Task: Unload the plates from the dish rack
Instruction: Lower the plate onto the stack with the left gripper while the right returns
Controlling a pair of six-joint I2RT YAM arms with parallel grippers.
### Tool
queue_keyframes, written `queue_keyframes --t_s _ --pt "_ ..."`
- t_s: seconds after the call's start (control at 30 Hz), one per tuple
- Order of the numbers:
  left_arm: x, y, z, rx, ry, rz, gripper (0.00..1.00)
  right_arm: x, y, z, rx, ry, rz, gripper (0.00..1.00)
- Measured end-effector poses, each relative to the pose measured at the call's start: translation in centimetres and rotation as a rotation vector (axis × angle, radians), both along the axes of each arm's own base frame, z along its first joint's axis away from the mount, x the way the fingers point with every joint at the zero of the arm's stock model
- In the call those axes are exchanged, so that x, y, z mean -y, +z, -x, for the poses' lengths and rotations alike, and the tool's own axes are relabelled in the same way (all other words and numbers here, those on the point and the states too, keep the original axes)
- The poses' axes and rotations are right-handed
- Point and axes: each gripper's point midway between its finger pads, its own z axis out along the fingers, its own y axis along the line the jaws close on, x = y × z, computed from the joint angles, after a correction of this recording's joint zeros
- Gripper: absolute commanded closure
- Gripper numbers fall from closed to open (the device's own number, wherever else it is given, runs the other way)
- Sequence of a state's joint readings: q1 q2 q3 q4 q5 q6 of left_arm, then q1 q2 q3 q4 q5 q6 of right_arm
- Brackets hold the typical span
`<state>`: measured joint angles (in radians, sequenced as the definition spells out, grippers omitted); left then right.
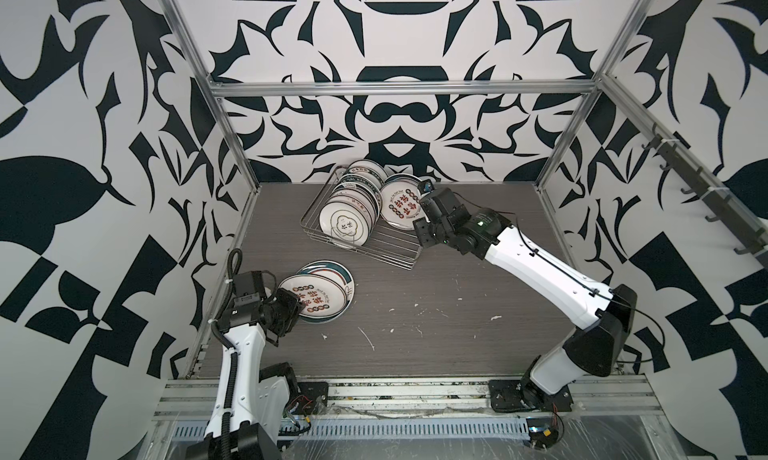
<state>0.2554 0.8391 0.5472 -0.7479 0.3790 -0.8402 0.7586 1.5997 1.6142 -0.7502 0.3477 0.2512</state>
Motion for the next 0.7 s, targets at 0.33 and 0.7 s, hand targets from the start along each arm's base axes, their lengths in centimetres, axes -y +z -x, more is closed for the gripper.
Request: queue_keyframes --t_s 0.33,0.7 --pt "-0.4 -0.6 0.0 -0.028 0.011 -0.016 0.65 0.0 -1.0 -0.3 -0.020 0.010 0.003 0.38" --pt "-0.7 -1.5 -0.3 -0.062 0.013 -0.021 0.46 0.3 -1.9 -0.6 -0.042 0.013 -0.005 0.37"
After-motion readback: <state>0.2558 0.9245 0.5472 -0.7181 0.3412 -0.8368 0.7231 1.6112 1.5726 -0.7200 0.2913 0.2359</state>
